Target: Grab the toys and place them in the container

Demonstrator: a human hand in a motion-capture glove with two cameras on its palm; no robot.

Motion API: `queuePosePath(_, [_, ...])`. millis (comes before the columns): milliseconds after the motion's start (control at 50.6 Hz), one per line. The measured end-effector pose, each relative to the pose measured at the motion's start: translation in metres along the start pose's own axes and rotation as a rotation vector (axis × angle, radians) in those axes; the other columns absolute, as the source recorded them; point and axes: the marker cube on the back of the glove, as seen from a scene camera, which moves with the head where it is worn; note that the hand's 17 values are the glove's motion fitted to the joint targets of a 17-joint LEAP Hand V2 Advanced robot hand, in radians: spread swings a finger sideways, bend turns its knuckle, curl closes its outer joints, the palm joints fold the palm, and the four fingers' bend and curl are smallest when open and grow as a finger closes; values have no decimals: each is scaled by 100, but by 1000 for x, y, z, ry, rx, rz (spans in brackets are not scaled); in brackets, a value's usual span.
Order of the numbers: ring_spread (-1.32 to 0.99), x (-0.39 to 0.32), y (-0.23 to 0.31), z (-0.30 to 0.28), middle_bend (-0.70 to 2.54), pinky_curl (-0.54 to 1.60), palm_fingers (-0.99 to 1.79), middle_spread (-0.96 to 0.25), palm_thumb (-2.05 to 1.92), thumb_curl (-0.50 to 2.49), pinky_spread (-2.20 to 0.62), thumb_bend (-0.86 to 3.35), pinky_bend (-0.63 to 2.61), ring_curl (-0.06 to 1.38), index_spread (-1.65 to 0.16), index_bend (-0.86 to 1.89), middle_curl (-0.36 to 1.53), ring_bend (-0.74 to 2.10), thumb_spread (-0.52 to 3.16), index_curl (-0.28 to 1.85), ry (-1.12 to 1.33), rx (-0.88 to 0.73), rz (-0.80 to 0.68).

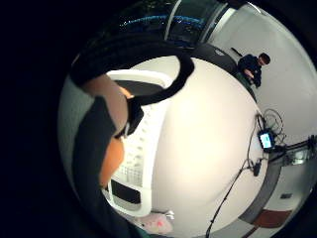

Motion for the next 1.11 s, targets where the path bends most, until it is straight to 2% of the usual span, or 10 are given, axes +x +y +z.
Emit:
queuePosePath(336, [-47, 7, 2, 24, 94, 51, 63, -29, 44, 95, -29, 3, 86, 65, -29, 83, 89, 105, 95, 109, 38, -45, 42])
queuePosePath(534, [-45, 15, 10, 50, 89, 51, 51, -28, 43, 96, -26, 1, 88, 67, -30, 76, 89, 106, 99, 108, 34, -132, 97])
queuePosePath(613, [-44, 12, 15, 66, 85, 53, 23, -28, 33, 91, -19, -3, 95, 66, -31, 59, 87, 97, 108, 105, 33, -232, 106])
queuePosePath(672, [-39, 12, 19, 72, 64, 56, -14, -27, 13, 79, -13, -9, 107, 62, -32, 49, 79, 79, 117, 98, 24, -271, 98])
queuePosePath(712, [-35, 12, 21, 72, 54, 54, -23, -27, 7, 74, -10, -8, 112, 57, -33, 42, 74, 67, 119, 93, 19, -275, 100])
queuePosePath(850, [-26, 17, 28, 70, 31, 50, -22, -25, -2, 62, -1, -4, 109, 45, -36, 27, 63, 40, 124, 79, 18, -284, 93])
queuePosePath(1008, [-20, 22, 46, 56, 18, 46, -12, -23, -3, 53, 4, -3, 100, 40, -38, 19, 56, 27, 127, 71, 16, -267, 78])
queuePosePath(1107, [-19, 24, 80, 34, 15, 43, -9, -23, -2, 49, 5, -3, 97, 39, -39, 18, 52, 23, 128, 67, 13, -270, 55])
